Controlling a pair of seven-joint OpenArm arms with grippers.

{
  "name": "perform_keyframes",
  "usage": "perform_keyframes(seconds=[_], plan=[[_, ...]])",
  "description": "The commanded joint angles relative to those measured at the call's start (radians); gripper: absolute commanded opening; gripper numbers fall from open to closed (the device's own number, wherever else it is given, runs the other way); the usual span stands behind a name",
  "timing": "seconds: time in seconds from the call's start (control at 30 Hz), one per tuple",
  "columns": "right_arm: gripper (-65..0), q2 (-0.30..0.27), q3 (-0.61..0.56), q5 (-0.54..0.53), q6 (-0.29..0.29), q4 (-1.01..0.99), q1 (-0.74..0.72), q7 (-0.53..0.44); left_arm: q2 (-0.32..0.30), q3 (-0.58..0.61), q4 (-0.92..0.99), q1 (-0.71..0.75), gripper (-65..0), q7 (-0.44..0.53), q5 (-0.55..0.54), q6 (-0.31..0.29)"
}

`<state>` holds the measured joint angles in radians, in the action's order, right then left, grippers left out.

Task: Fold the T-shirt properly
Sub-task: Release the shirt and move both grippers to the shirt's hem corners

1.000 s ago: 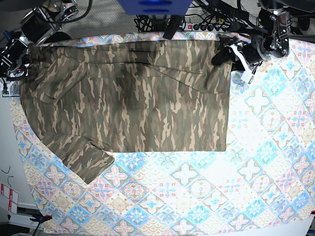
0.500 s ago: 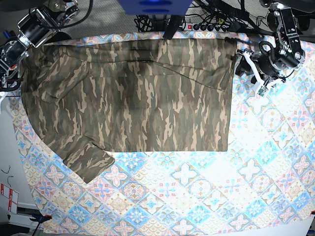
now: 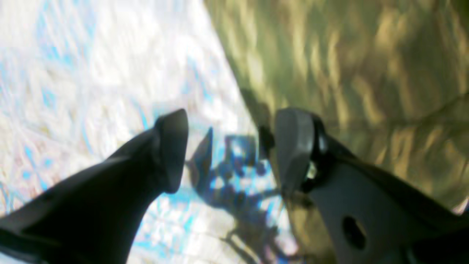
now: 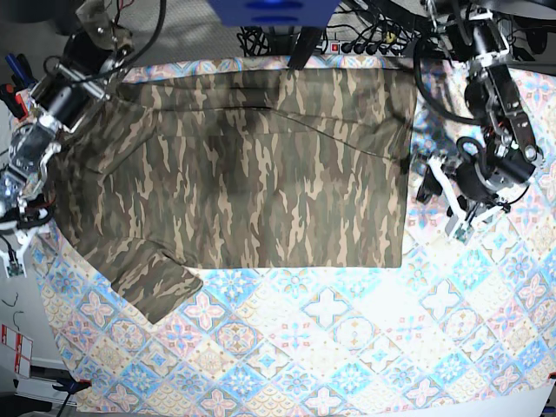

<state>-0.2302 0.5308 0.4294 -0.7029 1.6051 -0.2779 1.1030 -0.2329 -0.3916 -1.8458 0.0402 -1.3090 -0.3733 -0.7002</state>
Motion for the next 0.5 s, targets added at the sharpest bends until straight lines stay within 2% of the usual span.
perform_keyframes(seconds=[0.0,0.07,0.13,0.27,0.37,0.47], plan=[[-22.2,-0.016,-0.019,0.004,0.005,-0.018,-0.034,-0.010,-0.009,0.003,-0.002,-0.020,-28.3,-0.001,-0.008,0.002],[-22.2,-0.016,-0.061,0.004,0.005,-0.094,-0.085,-0.014,-0.004,0.004,0.044,-0.046,-28.3,-0.004,0.001,0.002],[-22.2,-0.016,-0.085,0.004,0.005,-0.173,-0.136,-0.059,-0.004,0.032,0.119,-0.078,-28.4,0.003,0.026,0.002],[-22.2,-0.018,-0.093,0.004,0.005,-0.354,-0.205,-0.195,0.010,0.055,0.206,-0.102,-28.4,0.027,0.093,0.002],[-22.2,-0.021,-0.093,0.004,0.005,-0.526,-0.281,-0.312,0.016,0.058,0.212,-0.101,-28.4,0.081,0.145,0.002],[-22.2,-0.044,-0.094,0.004,0.005,-0.704,-0.361,-0.412,0.017,0.059,0.212,-0.099,-28.4,0.082,0.165,0.002]])
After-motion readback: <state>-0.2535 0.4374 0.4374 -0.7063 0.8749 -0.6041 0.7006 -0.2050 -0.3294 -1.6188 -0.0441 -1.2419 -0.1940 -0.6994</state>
